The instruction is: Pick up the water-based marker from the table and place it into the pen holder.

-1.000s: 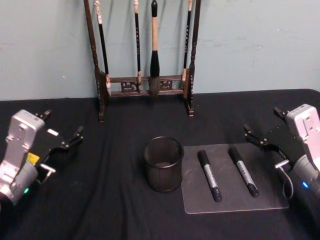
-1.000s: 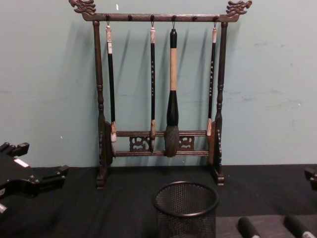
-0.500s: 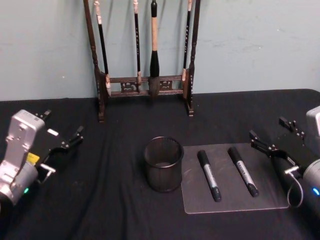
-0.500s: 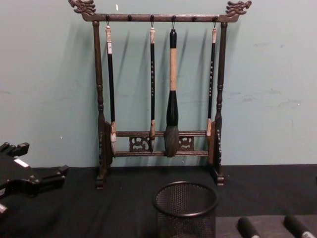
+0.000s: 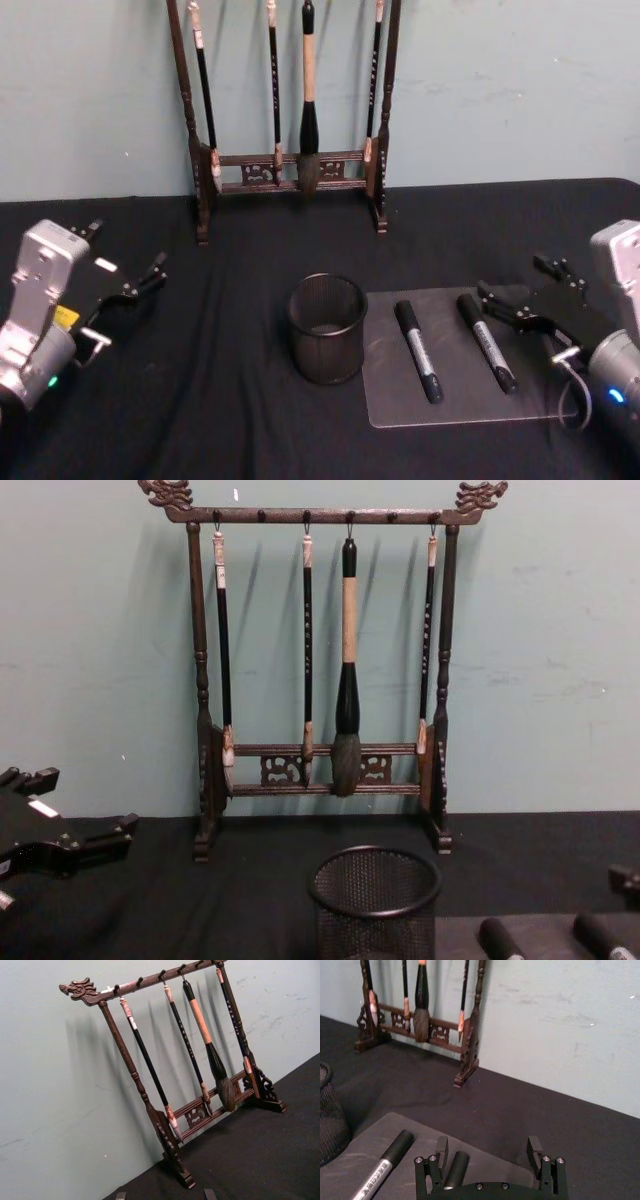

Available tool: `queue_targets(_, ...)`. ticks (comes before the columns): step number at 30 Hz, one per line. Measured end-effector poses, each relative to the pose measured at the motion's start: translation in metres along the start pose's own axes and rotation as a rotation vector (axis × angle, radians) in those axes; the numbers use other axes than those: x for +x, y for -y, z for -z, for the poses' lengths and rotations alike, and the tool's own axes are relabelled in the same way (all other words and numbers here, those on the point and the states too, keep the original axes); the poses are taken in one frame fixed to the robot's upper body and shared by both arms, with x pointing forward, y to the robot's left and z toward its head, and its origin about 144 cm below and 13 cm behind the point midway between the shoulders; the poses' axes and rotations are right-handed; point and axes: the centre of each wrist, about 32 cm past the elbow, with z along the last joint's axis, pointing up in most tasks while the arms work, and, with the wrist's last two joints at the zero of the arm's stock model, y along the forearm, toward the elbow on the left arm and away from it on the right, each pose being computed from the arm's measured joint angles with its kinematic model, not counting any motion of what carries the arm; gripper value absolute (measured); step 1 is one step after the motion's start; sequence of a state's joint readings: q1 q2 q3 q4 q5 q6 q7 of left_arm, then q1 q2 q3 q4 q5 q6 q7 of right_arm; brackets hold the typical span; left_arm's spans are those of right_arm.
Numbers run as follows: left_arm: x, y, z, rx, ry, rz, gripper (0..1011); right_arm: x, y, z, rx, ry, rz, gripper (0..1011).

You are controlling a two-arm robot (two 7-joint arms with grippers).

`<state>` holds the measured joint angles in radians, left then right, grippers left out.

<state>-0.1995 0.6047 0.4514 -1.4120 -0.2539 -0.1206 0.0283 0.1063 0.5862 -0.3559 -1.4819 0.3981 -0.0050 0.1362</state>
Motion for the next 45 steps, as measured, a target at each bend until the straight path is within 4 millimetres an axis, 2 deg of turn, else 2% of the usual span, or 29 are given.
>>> queue_targets(22, 0.000, 0.000, 0.000, 0.000, 0.000, 0.000, 1009, -0.014, -0.019, 0.022, -0.077, -0.007, -0.064, 1002)
queue_targets(45, 0.000, 0.000, 0.000, 0.000, 0.000, 0.000, 1009, -0.012, -0.023, 0.026, -0.106, -0.047, -0.073, 1002)
